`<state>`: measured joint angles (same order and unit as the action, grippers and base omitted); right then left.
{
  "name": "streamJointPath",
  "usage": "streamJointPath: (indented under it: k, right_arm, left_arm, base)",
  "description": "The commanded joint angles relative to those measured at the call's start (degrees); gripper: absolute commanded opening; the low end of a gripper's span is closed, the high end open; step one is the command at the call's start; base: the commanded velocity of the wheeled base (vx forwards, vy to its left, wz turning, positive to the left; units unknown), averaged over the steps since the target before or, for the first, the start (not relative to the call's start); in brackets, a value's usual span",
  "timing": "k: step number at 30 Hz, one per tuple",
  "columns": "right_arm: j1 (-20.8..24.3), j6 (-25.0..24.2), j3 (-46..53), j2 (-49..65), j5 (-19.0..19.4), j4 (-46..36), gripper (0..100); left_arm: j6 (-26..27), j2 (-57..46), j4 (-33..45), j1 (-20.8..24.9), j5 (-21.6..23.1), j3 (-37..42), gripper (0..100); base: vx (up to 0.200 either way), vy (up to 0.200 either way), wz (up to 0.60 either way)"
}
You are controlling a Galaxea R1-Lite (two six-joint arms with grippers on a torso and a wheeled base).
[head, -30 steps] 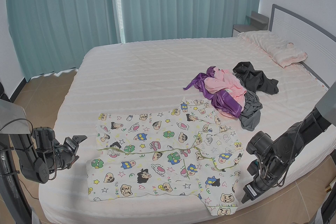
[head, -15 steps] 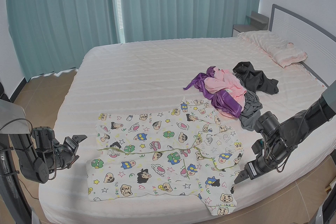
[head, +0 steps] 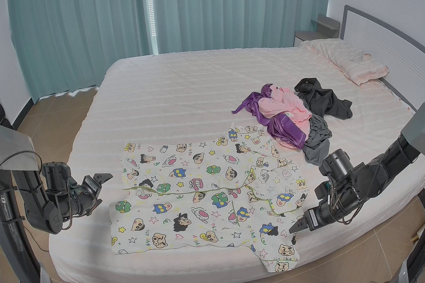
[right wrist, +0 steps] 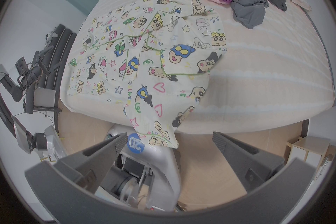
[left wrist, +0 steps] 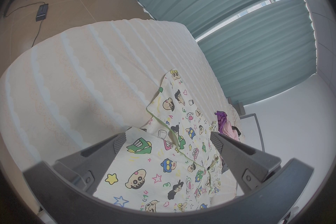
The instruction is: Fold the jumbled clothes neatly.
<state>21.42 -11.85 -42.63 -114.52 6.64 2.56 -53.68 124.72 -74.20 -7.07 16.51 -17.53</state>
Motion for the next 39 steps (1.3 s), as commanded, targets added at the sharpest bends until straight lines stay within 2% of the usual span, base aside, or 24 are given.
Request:
streamJointPath:
  k: [1, 4, 7, 8, 11, 13, 17, 20, 22, 23, 26, 30, 32, 39]
  right_arm:
    - [1.1, -7.6, -0.3, -4.2, -0.1, 8.6, 100]
    - [1.7, -12.0, -2.0, -4.7, -0.1, 11.5, 100]
    - [1.9, -14.3, -3.7, -4.7, 0.0, 11.6, 100]
    - [2.1, -16.9, -5.6, -5.0, 0.0, 11.7, 100]
    - [2.6, -20.8, -8.3, -5.5, 0.0, 11.7, 100]
    - [2.8, -22.8, -9.0, -5.7, 0.1, 11.8, 100]
    - [3.3, -25.0, -8.0, -6.0, 0.1, 14.7, 100]
    - [3.1, -27.4, -6.1, -6.0, 0.2, 18.9, 100]
    - [3.1, -27.8, -5.9, -6.0, 0.2, 19.5, 100]
    - [3.0, -28.8, -4.7, -6.2, 0.2, 21.9, 100]
    - [3.1, -28.8, -3.4, -6.6, 0.2, 24.0, 100]
    - [3.0, -28.8, -1.9, -6.6, 0.2, 26.9, 100]
    - [3.0, -28.8, -1.1, -6.6, 0.2, 28.5, 100]
    - [3.1, -28.9, 0.3, -6.6, 0.2, 30.8, 100]
  left_arm:
    - [0.1, 0.0, -0.1, 0.8, -0.1, 0.3, 100]
    - [0.2, 0.4, -0.1, 0.9, -0.1, -0.8, 100]
    - [1.3, 0.6, 0.3, 1.0, -0.1, -2.8, 100]
    - [3.8, 1.8, 1.0, 1.0, -0.1, -4.6, 100]
    - [6.4, 3.2, 2.9, 2.1, -0.2, -8.0, 100]
    - [6.9, 3.8, 7.2, 3.2, -0.2, -11.4, 100]
    - [6.8, 4.6, 22.9, 6.3, -2.2, -21.9, 100]
    - [5.4, 5.4, 32.8, 9.9, -7.5, -28.9, 100]
    - [4.9, 5.6, 33.6, 10.6, -8.4, -29.7, 100]
    - [0.9, 6.9, 34.7, 13.0, -12.5, -32.7, 100]
    - [-2.2, 8.3, 34.8, 14.7, -14.9, -34.9, 100]
    - [-2.3, 9.2, 34.7, 16.5, -18.5, -35.2, 100]
    - [-1.9, 10.5, 34.6, 17.2, -21.7, -35.6, 100]
    - [-1.6, 11.2, 34.9, 18.8, -23.8, -36.1, 100]
  base:
    - [0.000, 0.000, 0.00]
    - [0.000, 0.000, 0.00]
    - [0.000, 0.000, 0.00]
    - [0.000, 0.000, 0.00]
    - [0.000, 0.000, 0.00]
    - [0.000, 0.000, 0.00]
    - [0.000, 0.000, 0.00]
    - [0.000, 0.000, 0.00]
    - [0.000, 0.000, 0.00]
    - [0.000, 0.000, 0.00]
    - [0.000, 0.000, 0.00]
    - [0.000, 0.000, 0.00]
    - [0.000, 0.000, 0.00]
    - [0.000, 0.000, 0.00]
